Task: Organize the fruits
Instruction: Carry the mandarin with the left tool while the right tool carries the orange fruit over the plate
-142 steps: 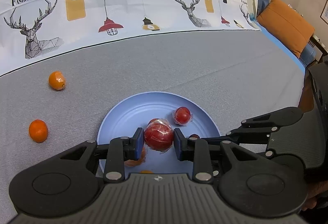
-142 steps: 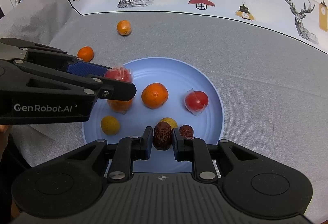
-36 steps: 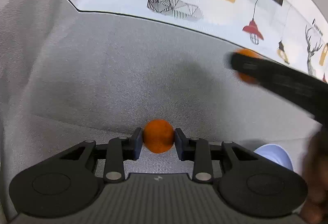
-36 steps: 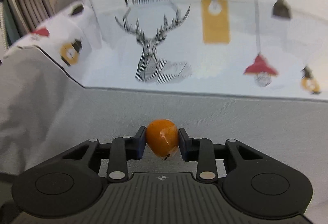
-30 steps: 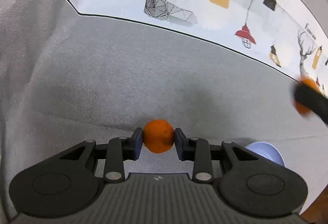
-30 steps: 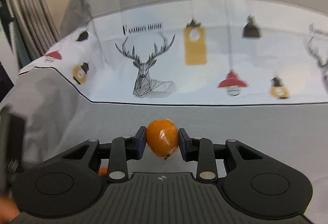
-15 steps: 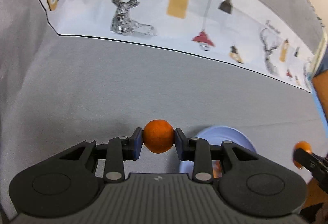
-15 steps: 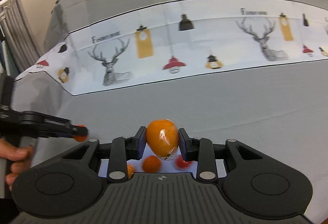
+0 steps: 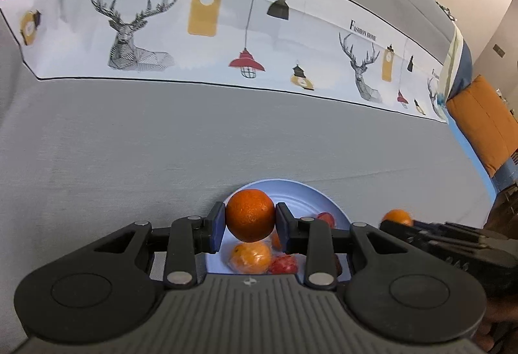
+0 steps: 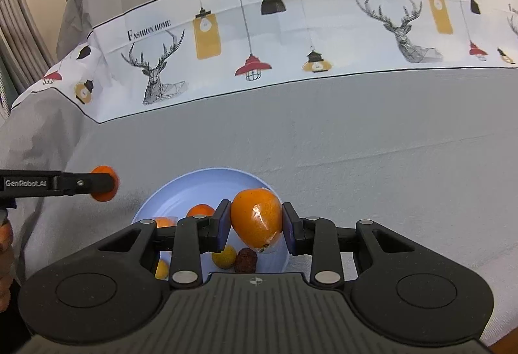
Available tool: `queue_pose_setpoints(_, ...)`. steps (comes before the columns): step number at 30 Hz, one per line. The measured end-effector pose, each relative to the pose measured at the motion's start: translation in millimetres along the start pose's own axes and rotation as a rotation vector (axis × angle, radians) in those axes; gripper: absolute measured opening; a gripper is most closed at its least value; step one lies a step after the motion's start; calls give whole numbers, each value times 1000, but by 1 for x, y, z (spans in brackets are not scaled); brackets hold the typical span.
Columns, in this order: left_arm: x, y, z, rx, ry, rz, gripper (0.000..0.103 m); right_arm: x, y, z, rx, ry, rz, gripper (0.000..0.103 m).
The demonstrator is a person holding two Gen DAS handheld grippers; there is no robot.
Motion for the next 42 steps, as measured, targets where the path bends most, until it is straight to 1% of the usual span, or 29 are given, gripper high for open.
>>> queue_pose_setpoints(6, -11, -2, 18, 18, 1, 31, 36, 16, -3, 20, 28, 12, -33, 35)
queue_pose_setpoints(12, -18, -2, 29, 27, -5, 67, 36, 21, 0, 29, 28, 14, -22, 34)
queue_pose_setpoints(20, -22, -4, 33, 32, -16, 79, 36, 28, 1, 34, 33, 23, -29, 34)
queue_pose_setpoints(42, -26, -6, 35, 34, -26, 86, 36, 28, -1, 34, 40, 3, -41, 34)
Point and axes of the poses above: each gripper's, at about its wrist camera, not at the fingertips, and z roughly the way its jaws point, x to its left, y to its top, the point moved 8 cm from there along z, roughly the way its jaws point, and after that the axes turned 5 degrees about -x, right-handed, at the moved point
